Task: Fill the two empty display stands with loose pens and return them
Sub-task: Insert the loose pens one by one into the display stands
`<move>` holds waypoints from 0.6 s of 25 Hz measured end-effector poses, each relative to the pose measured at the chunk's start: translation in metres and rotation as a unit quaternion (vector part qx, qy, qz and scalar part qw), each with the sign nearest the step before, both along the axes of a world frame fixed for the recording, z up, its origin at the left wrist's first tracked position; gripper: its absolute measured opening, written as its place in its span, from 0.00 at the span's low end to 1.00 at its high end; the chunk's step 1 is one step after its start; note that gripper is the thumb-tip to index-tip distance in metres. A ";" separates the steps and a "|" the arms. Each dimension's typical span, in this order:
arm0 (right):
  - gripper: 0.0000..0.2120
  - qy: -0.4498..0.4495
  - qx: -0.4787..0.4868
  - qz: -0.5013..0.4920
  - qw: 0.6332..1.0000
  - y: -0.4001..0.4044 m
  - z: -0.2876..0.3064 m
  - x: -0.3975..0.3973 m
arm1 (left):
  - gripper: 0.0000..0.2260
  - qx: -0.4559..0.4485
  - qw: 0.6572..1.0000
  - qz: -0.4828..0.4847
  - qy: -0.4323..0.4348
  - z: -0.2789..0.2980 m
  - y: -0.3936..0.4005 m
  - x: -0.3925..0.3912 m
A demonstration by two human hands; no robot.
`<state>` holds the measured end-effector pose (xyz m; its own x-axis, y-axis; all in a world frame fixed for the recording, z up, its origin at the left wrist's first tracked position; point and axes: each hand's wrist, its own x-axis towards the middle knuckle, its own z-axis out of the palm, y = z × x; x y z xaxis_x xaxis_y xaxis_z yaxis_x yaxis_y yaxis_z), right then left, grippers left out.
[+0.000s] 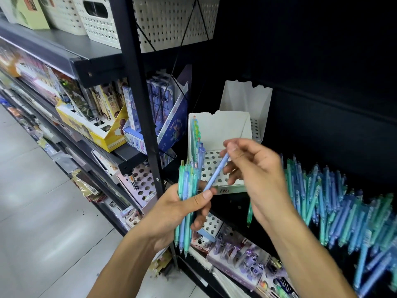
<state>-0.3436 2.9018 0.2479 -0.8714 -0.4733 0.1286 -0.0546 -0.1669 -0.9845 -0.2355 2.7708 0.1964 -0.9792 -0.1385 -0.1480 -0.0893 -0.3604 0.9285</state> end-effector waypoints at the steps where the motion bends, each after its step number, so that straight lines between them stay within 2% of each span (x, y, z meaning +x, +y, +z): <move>1: 0.06 0.023 -0.032 -0.047 0.998 0.003 0.009 -0.010 | 0.07 -0.002 1.000 0.014 -0.013 -0.001 -0.002 0.001; 3: 0.09 0.105 -0.060 -0.124 0.985 0.006 0.024 -0.035 | 0.07 0.001 0.999 0.039 -0.024 -0.003 -0.006 0.003; 5: 0.09 0.195 -0.024 -0.144 0.970 -0.005 0.028 -0.052 | 0.10 0.029 0.997 0.070 -0.019 -0.005 -0.008 0.003; 7: 0.10 0.240 0.042 -0.119 0.962 -0.027 0.017 -0.061 | 0.12 0.069 0.992 0.103 -0.016 -0.004 -0.006 0.000; 9: 0.11 0.288 0.102 -0.103 0.947 -0.047 0.001 -0.066 | 0.12 0.072 0.989 0.125 -0.014 -0.003 -0.003 -0.003; 15: 0.12 0.397 0.133 -0.090 0.904 -0.064 -0.011 -0.072 | 0.11 0.070 0.984 0.163 -0.018 -0.003 -0.006 -0.006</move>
<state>-0.4161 2.8379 0.2370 -0.6203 -0.4394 0.6497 -0.7640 0.1511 -0.6273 -0.2413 2.7649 0.1939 -0.8797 -0.4202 -0.2226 0.0194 -0.4995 0.8661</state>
